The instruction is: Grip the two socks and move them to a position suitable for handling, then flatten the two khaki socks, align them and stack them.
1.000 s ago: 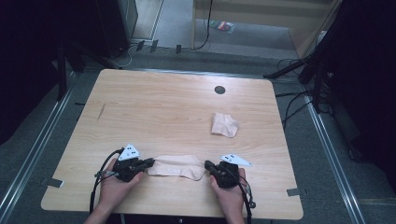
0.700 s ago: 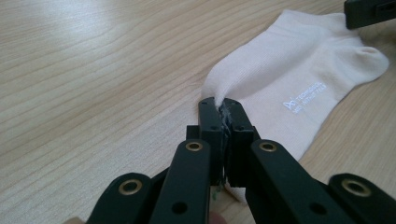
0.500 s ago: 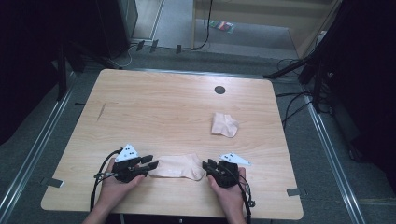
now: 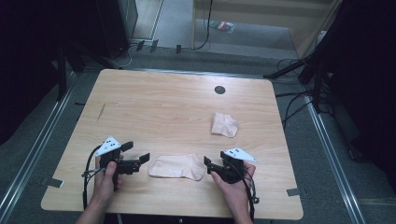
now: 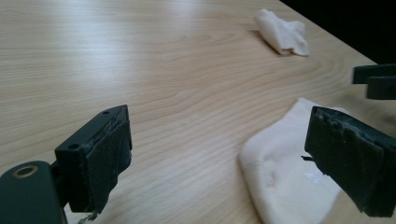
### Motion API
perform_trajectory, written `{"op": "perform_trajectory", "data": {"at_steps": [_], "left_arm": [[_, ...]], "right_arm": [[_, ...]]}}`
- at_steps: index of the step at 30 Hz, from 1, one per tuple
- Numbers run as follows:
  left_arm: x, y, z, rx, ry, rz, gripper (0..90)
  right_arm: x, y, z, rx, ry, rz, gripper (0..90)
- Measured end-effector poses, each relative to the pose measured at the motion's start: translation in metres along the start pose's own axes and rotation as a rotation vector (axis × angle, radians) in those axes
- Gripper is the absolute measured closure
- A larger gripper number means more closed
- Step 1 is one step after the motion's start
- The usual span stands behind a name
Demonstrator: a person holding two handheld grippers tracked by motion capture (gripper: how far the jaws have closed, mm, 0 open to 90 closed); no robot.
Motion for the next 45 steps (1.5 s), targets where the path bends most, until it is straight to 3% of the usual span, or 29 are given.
{"op": "perform_trajectory", "data": {"at_steps": [5, 11, 19, 22, 29, 37, 40, 44, 45], "left_arm": [[0.004, 0.003, 0.018, -0.019, 0.079, -0.018, 8.0], [0.003, 0.002, 0.030, -0.004, 0.120, -0.036, 8.0], [-0.001, -0.001, 0.031, 0.020, 0.120, -0.039, 8.3], [-0.001, -0.001, 0.031, 0.018, 0.125, -0.042, 8.3], [-0.002, -0.002, 0.030, 0.021, 0.121, -0.040, 8.4], [-0.002, -0.002, 0.030, 0.024, 0.124, -0.039, 8.4], [-0.002, -0.002, 0.031, 0.028, 0.122, -0.039, 8.5], [-0.002, -0.002, 0.031, 0.029, 0.123, -0.037, 8.6], [-0.002, -0.002, 0.031, 0.027, 0.122, -0.035, 8.6]], "right_arm": [[0.004, 0.009, -0.013, -0.012, -0.015, -0.022, 26.8], [0.004, 0.020, -0.032, -0.046, -0.049, -0.035, 29.1], [-0.003, 0.044, -0.062, -0.089, -0.119, -0.056, 33.0], [-0.007, 0.056, -0.071, -0.068, -0.152, -0.069, 34.7], [-0.020, 0.080, -0.090, -0.057, -0.186, -0.072, 48.9], [-0.040, 0.089, -0.104, -0.061, -0.195, -0.066, 72.7], [-0.049, 0.087, -0.110, -0.072, -0.217, -0.041, 73.7], [-0.056, 0.086, -0.113, -0.081, -0.209, -0.026, 69.4], [-0.061, 0.087, -0.116, -0.081, -0.219, -0.013, 62.1]]}}
Point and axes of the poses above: each handheld gripper's, and its own axes: x roughly backward along the jaws, y roughly out of its top, z roughly to its left, the point moved 8 cm from there along -x, roughly forward along the jaws, and after that the axes turned 6 degrees about -y, right-handed, at the moved point
